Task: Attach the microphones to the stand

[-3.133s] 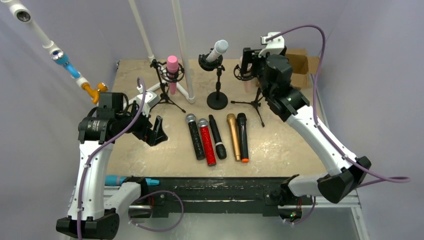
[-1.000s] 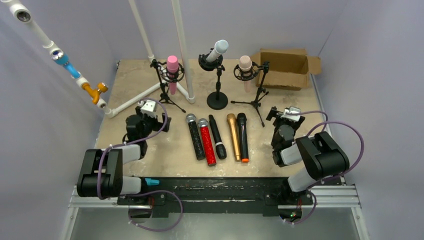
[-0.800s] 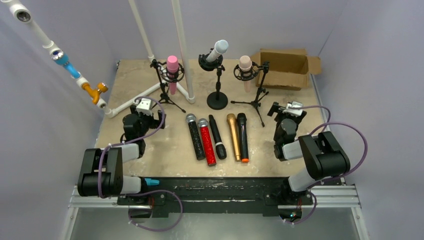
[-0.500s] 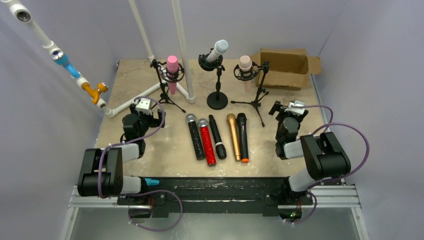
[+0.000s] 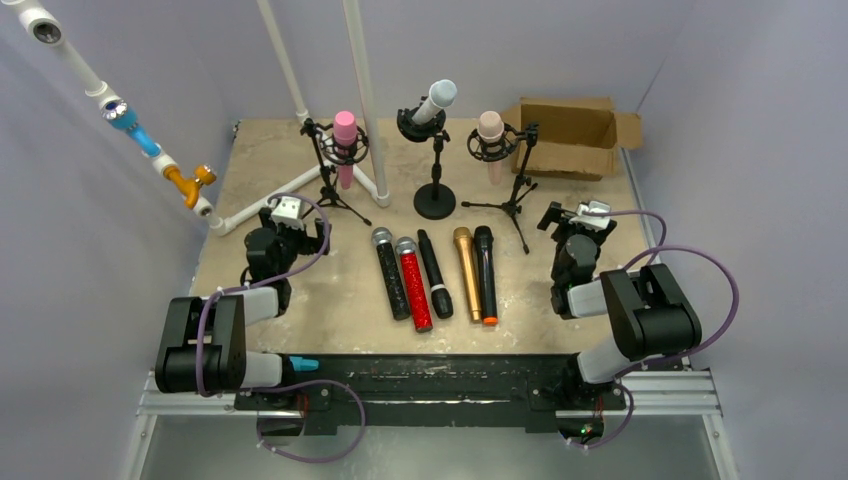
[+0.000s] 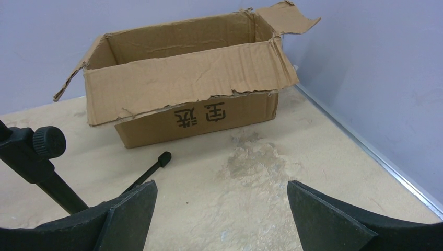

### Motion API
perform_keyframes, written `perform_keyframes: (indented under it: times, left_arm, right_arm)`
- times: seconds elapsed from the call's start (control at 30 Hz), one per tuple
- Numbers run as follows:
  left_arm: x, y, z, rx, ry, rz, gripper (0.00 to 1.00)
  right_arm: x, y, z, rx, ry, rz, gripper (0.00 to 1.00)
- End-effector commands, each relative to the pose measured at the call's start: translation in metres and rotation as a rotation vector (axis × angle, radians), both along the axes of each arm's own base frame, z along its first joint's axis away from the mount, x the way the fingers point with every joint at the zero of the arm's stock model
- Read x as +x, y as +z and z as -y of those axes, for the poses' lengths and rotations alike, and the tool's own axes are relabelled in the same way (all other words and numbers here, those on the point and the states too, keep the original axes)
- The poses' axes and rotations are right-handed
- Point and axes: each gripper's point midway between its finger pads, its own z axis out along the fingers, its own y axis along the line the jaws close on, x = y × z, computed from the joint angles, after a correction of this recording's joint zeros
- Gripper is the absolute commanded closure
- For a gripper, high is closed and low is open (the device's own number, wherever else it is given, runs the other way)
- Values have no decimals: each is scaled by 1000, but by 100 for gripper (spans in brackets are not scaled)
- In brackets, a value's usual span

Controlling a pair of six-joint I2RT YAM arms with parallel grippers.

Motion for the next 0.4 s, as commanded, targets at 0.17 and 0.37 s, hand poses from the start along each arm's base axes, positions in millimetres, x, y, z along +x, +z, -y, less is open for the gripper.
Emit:
perform_keyframes:
  times: [0.17, 0.37]
  left_arm:
    - [8, 19, -3, 19, 3, 73, 0]
    - [8, 21, -2, 20, 3, 79, 0]
  right_arm:
    - [0, 14, -1, 8, 10, 48, 1]
    - [1, 14, -1, 8, 10, 48, 1]
